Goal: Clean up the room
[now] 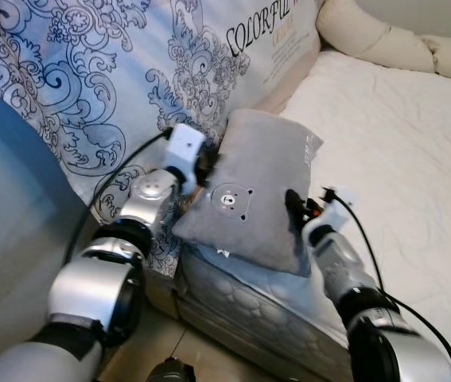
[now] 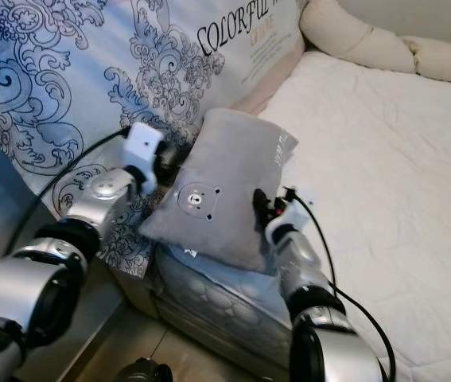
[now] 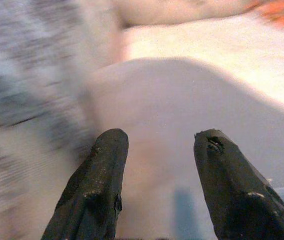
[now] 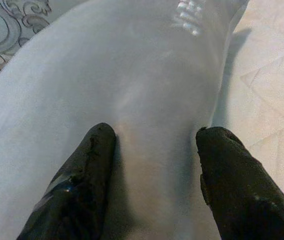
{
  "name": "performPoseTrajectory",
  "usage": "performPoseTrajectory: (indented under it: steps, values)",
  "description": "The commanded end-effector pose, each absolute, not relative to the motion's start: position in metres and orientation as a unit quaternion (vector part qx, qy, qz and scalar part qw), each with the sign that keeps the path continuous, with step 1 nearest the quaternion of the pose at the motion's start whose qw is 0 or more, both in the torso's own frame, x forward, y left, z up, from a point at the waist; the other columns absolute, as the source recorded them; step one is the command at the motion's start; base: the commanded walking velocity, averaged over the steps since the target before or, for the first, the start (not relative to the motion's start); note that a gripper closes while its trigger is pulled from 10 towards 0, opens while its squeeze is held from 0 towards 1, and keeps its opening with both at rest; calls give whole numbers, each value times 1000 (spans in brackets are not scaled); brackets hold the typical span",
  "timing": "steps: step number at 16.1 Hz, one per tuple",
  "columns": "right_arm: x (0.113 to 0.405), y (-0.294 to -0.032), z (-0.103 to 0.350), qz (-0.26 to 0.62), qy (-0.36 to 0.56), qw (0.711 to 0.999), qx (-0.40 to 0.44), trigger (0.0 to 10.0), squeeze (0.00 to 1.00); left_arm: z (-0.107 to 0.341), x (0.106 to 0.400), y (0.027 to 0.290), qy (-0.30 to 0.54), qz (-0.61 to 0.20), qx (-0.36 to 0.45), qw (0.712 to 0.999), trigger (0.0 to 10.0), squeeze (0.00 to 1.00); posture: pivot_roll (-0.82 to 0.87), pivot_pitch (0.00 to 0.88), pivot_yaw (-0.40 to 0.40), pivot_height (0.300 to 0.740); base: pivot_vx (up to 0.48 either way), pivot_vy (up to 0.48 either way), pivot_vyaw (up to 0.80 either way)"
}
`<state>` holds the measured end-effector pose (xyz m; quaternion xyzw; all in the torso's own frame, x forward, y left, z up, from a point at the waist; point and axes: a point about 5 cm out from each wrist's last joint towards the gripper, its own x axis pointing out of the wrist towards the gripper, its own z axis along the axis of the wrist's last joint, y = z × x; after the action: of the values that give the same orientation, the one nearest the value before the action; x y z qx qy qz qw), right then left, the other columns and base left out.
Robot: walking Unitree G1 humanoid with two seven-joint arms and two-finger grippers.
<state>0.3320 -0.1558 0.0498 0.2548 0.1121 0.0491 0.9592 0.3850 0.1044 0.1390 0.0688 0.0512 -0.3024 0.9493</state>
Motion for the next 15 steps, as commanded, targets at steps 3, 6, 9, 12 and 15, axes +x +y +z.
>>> performPoseTrajectory:
  steps: [3, 6, 9, 12, 15]
  values:
    - [331, -185, 65, 40, 67, 959, 273, 10000, 1000, 117, 363, 85, 67, -424, 48, 902, 10000, 0, -56, 0, 0, 740, 0, 0, 0]
    - [322, -205, 80, 65, 58, 958, 272, 10000, 1000, 89, 336, 73, 113, -528, 51, 840, 10000, 0, -60, 0, 9, 740, 0, 0, 0]
    - [290, -214, 96, 180, 72, 959, 207, 10000, 0, 68, 318, 71, 168, -586, 105, 786, 10000, 0, -66, 0, 19, 740, 0, 0, 0]
    - [239, -228, 112, 333, 153, 929, 58, 10000, 0, 55, 319, 80, 202, -556, 202, 781, 10000, 0, -77, 0, 23, 740, 0, 0, 0]
    - [211, -232, 120, 402, 221, 889, -3, 10000, 0, 53, 323, 88, 212, -531, 275, 773, 10000, 0, -87, 0, 24, 740, 0, 0, 0]
